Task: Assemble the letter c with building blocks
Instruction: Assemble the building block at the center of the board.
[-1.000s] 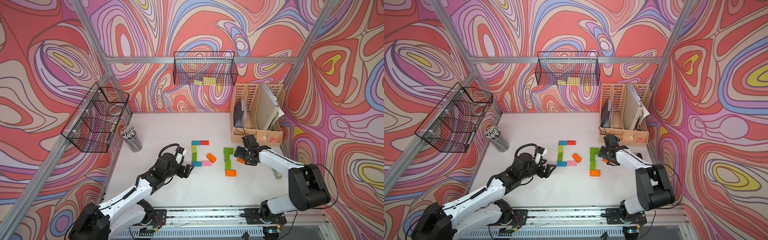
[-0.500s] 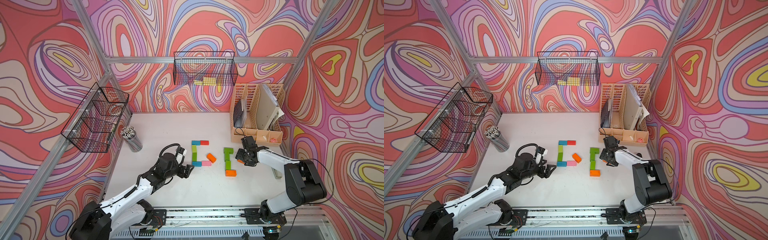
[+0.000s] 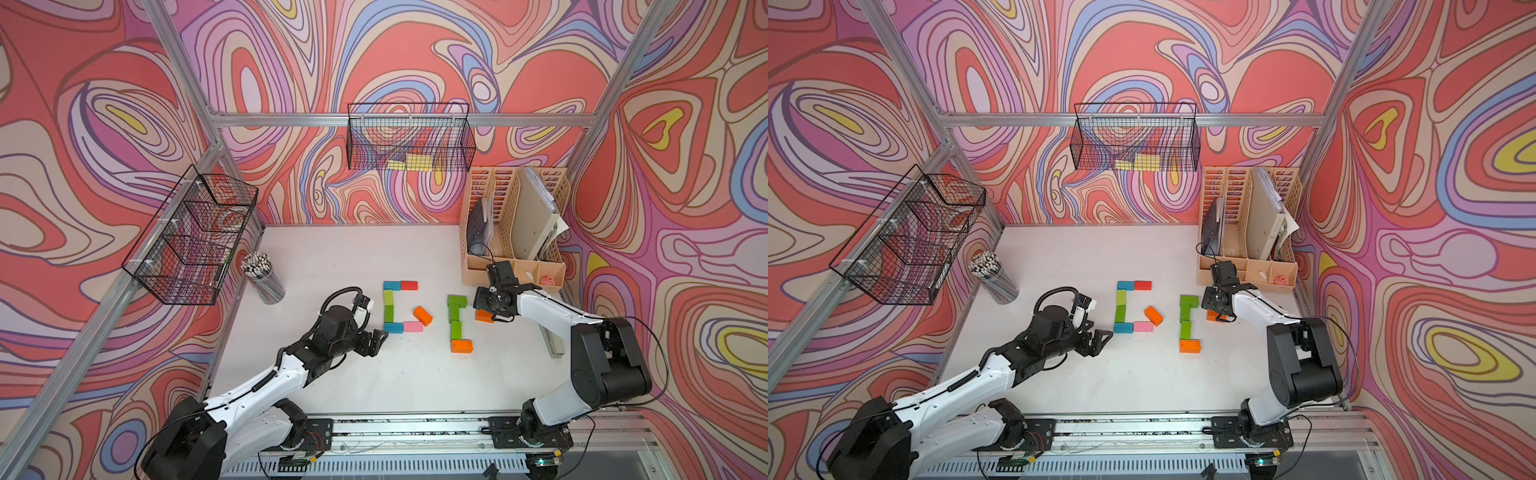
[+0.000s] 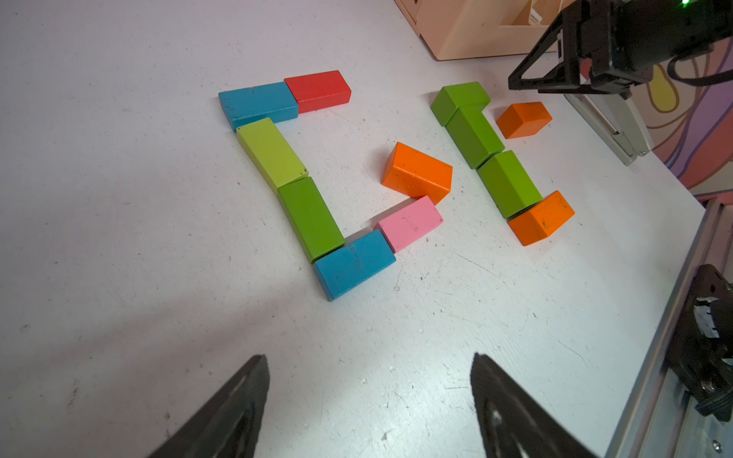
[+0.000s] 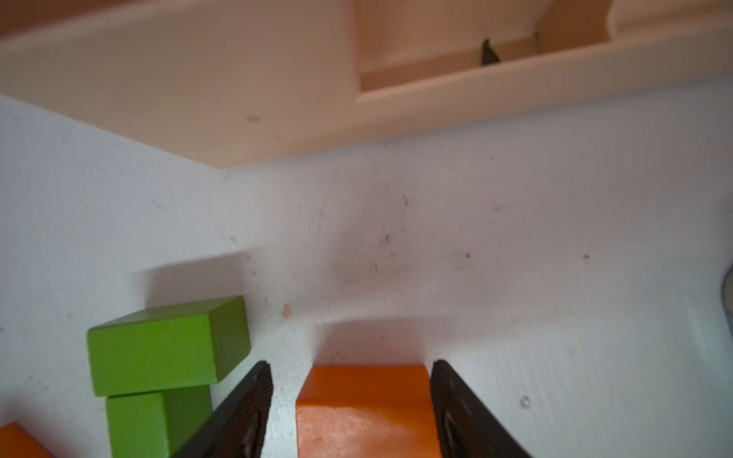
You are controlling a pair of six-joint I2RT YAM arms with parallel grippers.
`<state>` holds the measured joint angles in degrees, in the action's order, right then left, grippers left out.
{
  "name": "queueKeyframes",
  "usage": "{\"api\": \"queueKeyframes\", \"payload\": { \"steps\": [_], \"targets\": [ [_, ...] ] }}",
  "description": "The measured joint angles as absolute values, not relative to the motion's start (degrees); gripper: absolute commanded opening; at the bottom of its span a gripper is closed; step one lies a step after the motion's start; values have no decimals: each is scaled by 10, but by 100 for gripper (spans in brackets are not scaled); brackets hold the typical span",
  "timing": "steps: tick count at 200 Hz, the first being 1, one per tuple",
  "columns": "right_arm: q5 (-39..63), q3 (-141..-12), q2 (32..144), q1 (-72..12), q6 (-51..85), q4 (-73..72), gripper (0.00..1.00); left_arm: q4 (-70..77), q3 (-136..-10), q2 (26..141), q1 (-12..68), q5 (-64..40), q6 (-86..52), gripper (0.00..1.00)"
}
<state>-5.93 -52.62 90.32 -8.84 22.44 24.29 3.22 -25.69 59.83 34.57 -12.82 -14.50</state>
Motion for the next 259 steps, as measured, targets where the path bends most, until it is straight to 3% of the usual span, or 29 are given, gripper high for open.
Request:
{"api": "queueKeyframes", "payload": {
  "steps": [73,259],
  "targets": [
    [-35,-531,908,-82,197,269,90,32,-257,599,346,-126,-141,83],
    [-26,-509,906,-82,201,316,71,32,-257,597,346,-123,-139,83]
  ]
}}
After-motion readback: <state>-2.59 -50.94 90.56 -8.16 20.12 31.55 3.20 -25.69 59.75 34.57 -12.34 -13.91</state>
